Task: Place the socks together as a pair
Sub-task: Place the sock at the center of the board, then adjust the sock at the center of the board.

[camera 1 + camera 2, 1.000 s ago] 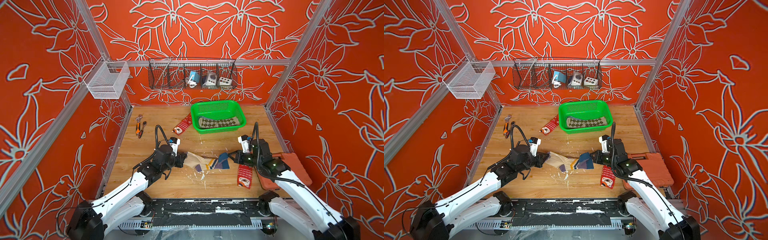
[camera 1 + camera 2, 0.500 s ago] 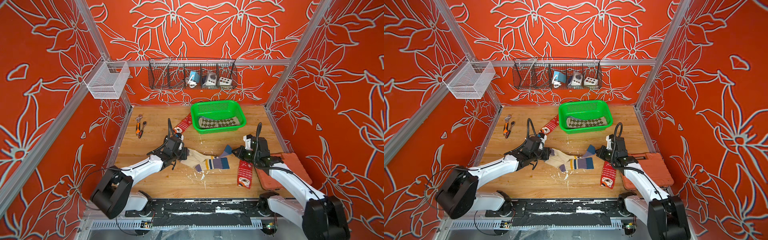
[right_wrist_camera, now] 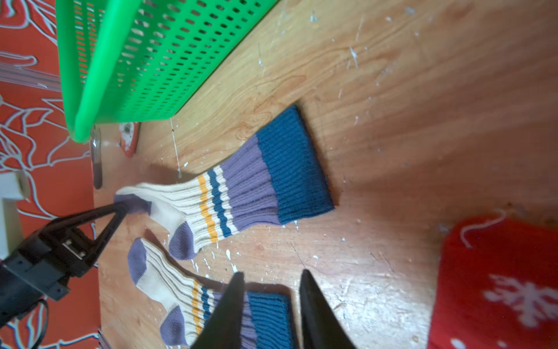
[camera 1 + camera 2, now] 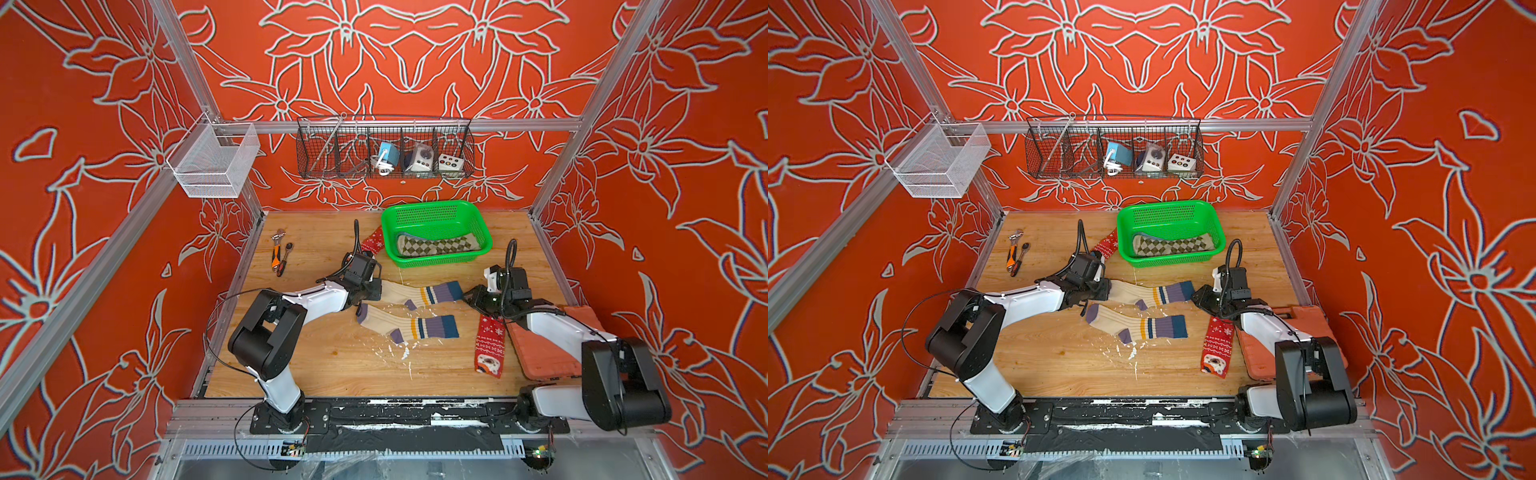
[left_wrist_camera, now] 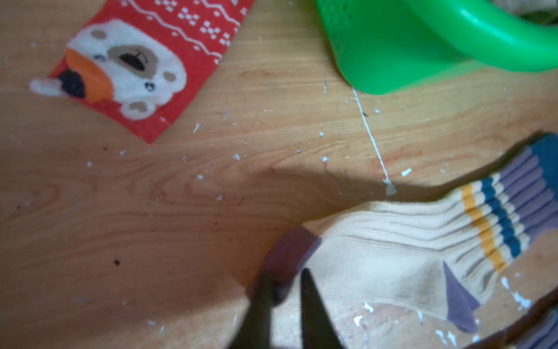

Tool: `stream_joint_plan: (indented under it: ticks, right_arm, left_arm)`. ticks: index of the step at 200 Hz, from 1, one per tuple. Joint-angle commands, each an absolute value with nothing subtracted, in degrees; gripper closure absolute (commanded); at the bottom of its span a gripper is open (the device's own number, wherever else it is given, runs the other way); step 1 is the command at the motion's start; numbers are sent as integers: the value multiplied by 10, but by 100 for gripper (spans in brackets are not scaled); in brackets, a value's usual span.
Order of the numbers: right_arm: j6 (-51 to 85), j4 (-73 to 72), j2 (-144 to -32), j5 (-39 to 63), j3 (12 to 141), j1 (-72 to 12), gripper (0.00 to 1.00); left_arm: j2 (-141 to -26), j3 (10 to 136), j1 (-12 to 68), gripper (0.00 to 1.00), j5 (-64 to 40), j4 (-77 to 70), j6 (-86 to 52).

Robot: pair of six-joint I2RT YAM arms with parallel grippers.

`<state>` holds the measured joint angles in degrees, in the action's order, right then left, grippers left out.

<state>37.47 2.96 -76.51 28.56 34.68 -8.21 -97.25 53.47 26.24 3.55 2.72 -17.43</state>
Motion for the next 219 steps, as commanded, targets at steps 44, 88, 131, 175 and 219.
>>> stream_joint_plan:
  ticks: [44,88,131,175,219]
  right_arm:
    - [278,97,-754,304,393,-83,60]
    - [272,90,-816,283,416,-83,61]
    - [259,96,-868,243,442,-88,62]
    - [260,83,-911,237,451,-94,62]
    - [261,82,-942,225,464,-113,64]
  left_arm:
    - [-935,512,259,30,62,33,-173]
    - [-961,497,246,37,11,-8,-187]
    - [-977,496,243,55,-12,-42,-192]
    - [-997,492,241,70,-25,-70,-191]
    - [-998,478,241,86,-24,-85,-194]
